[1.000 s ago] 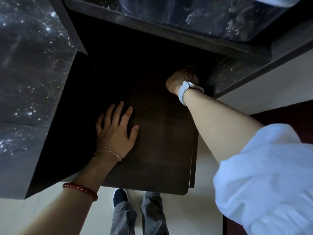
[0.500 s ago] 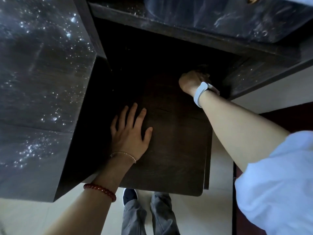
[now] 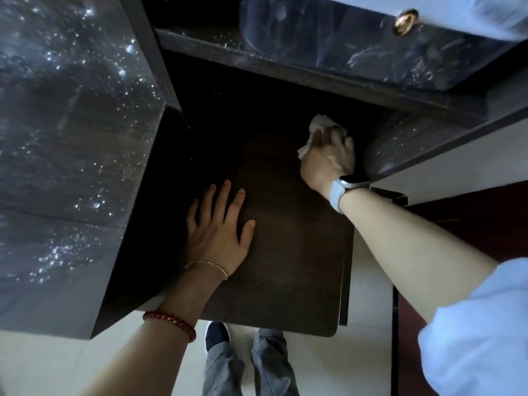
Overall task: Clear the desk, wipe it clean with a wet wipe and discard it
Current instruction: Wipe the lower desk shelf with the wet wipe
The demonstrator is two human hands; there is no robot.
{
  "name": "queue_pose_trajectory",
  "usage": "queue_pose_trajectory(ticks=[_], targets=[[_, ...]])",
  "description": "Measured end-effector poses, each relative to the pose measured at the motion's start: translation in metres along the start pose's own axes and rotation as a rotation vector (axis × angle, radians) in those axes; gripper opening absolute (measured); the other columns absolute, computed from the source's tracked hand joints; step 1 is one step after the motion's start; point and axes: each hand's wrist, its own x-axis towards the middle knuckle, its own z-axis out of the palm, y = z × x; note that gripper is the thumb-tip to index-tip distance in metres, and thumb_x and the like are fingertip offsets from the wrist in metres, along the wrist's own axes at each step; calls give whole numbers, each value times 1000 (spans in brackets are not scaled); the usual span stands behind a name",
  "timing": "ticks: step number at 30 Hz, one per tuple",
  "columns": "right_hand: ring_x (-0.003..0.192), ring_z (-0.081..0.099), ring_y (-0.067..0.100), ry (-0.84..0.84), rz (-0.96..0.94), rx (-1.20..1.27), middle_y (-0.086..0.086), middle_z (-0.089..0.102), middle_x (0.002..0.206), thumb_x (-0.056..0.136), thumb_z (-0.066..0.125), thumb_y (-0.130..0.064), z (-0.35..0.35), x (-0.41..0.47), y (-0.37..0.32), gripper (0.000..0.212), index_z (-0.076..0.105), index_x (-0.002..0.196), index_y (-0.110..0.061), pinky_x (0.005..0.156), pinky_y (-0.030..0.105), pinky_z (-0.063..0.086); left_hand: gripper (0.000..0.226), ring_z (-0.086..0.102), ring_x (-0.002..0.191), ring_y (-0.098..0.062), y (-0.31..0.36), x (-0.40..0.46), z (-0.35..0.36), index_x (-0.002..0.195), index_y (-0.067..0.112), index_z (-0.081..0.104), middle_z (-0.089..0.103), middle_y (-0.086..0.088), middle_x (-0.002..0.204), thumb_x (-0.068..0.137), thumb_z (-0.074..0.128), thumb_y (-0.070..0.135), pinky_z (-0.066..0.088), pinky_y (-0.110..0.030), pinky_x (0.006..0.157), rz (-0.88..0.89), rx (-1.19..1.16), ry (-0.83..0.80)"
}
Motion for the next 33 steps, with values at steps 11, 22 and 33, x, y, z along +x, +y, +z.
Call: queue_pose_trajectory(ticks=[11,22,33], targets=[[142,-10,24,-93,-210,279,12,-9,155,94,34,-11,-6,-4,-27,62,0,146,-8,114,30,-6,52,21,131,-22,-8,-57,-3,132,18,41,43,-10,141,85,33,39,12,-39,106,-25,-21,6],[142,-14,15,-25,-708,142,2,-10,156,88,34,-1,27,-111,-34,72,-3,146,-22,112,33,-15,54,42,125,-32,-10,-97,-18,128,6,46,50,-17,134,83,32,33,23,-40,102,-202,29,-32],[135,34,26,-43,-750,253,9,39,145,75,33,-12,59,-215,-49,63,36,137,-18,110,41,15,53,50,120,-36,-19,-122,-33,119,2,56,56,-19,127,80,32,28,38,-42,100,-179,-8,-133]])
